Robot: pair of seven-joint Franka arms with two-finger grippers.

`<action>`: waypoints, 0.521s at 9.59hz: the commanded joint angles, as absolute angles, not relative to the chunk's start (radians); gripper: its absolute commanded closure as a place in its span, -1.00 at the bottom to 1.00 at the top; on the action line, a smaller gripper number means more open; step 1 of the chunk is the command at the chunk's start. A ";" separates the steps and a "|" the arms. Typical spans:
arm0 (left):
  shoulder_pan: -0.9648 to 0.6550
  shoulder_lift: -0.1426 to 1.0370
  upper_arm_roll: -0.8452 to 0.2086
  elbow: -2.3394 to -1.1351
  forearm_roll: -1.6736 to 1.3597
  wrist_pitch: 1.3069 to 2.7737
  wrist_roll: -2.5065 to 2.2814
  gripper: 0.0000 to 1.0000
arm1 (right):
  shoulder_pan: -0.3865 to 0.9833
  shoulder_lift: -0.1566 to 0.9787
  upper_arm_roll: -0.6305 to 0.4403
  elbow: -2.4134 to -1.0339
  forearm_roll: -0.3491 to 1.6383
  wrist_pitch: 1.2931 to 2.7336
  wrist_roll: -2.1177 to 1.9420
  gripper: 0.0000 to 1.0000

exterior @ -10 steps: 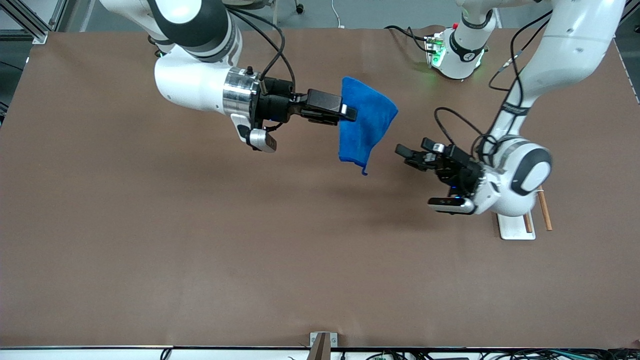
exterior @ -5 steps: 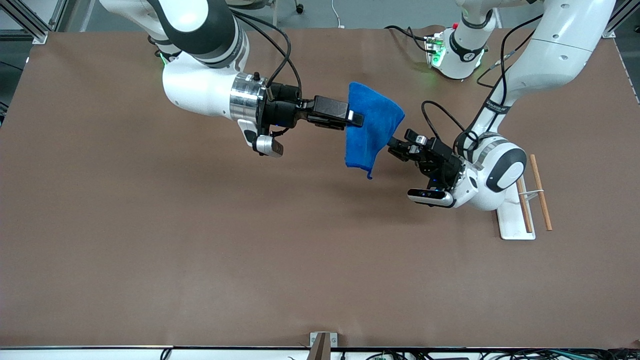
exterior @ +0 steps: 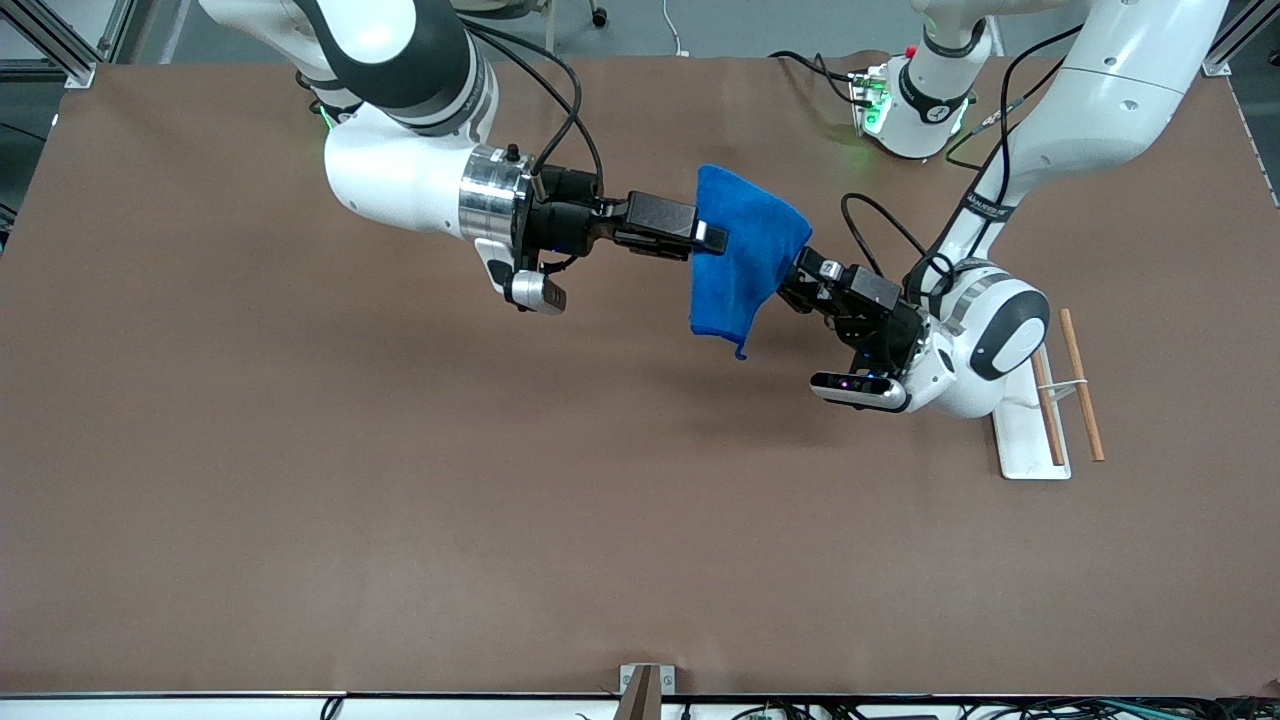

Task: Right arm passes towel to left arm to hang
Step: 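Grasp the towel with the left gripper beside the right gripper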

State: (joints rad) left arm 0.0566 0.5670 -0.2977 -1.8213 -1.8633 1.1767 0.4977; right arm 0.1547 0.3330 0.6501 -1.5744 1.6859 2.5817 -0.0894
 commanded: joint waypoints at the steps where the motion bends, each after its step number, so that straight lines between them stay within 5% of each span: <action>1: 0.058 0.566 -0.295 -1.845 -1.875 1.190 0.497 0.84 | 0.156 0.344 0.655 -1.554 1.710 2.592 -0.106 1.00; 2: 0.063 0.565 -0.295 -1.845 -1.876 1.195 0.497 1.00 | 0.155 0.344 0.655 -1.554 1.710 2.592 -0.106 1.00; 5: 0.063 0.563 -0.295 -1.836 -1.876 1.209 0.497 1.00 | 0.150 0.344 0.655 -1.554 1.709 2.591 -0.098 1.00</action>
